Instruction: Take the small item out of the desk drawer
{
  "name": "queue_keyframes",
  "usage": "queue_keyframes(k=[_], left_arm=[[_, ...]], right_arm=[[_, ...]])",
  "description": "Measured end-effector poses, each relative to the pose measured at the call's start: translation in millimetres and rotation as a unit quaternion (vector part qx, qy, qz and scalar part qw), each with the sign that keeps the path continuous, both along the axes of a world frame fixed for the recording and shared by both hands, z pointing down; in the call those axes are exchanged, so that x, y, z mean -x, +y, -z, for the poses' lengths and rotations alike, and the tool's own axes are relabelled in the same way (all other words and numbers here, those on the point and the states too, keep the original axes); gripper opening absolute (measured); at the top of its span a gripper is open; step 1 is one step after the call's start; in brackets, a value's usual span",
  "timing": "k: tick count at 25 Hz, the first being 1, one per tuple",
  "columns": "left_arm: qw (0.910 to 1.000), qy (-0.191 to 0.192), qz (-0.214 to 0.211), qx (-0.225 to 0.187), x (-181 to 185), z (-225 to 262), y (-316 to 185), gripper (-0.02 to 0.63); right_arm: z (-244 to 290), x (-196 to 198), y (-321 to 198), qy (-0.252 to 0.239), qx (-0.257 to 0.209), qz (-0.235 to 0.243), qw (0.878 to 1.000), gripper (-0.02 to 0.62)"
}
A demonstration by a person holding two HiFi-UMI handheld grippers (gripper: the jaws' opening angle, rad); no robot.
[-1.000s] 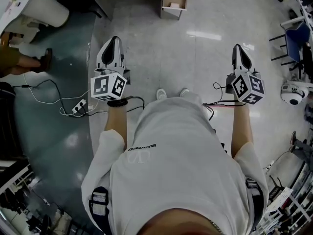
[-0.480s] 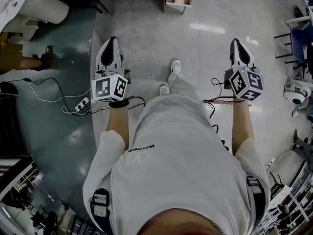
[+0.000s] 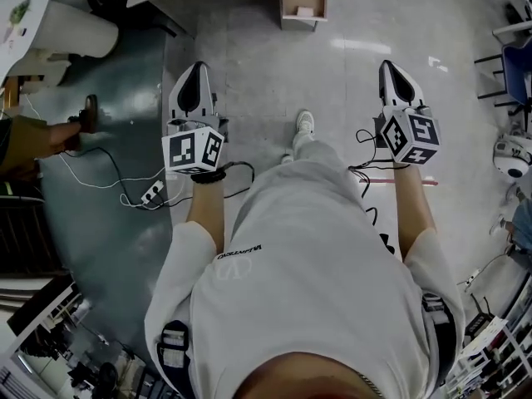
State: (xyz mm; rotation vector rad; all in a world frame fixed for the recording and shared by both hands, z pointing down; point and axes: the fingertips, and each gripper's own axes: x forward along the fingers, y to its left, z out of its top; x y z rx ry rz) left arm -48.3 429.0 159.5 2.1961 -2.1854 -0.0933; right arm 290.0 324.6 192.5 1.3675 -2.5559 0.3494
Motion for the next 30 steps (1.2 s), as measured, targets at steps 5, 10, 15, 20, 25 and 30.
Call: queue_keyframes(k=[5, 10, 15, 20, 25, 30], left_arm=[[0.9996, -0.01, -0.006, 0.026, -1, -9, -54, -0.002], [0.9994, 0.004, -0.004, 0.035, -6, -18, -103, -0.002], [0.9994, 0.003, 0.002, 0.035, -8, -19, -142, -0.002], [0.9994, 0.005, 0.003, 0.034, -7, -21, -163, -0.002], [0.9992, 0.007, 0.001, 0.039, 1, -23, -184, -0.002], [0.9987, 0.01, -0.011, 0.049, 17, -35, -215, -0.002]], right_arm=[[-8, 22, -44, 0.01, 0.005, 0.018, 1.0, 0.0], [-23, 39, -82, 0.008, 0.024, 0.045, 0.999, 0.0], [-34, 45, -120, 0.006, 0.035, 0.056, 0.998, 0.0], [-42, 48, -142, 0.007, 0.044, 0.062, 0.997, 0.0], [-51, 55, -161, 0.012, 0.057, 0.059, 0.997, 0.0], [-76, 79, -180, 0.023, 0.085, 0.062, 0.994, 0.0]])
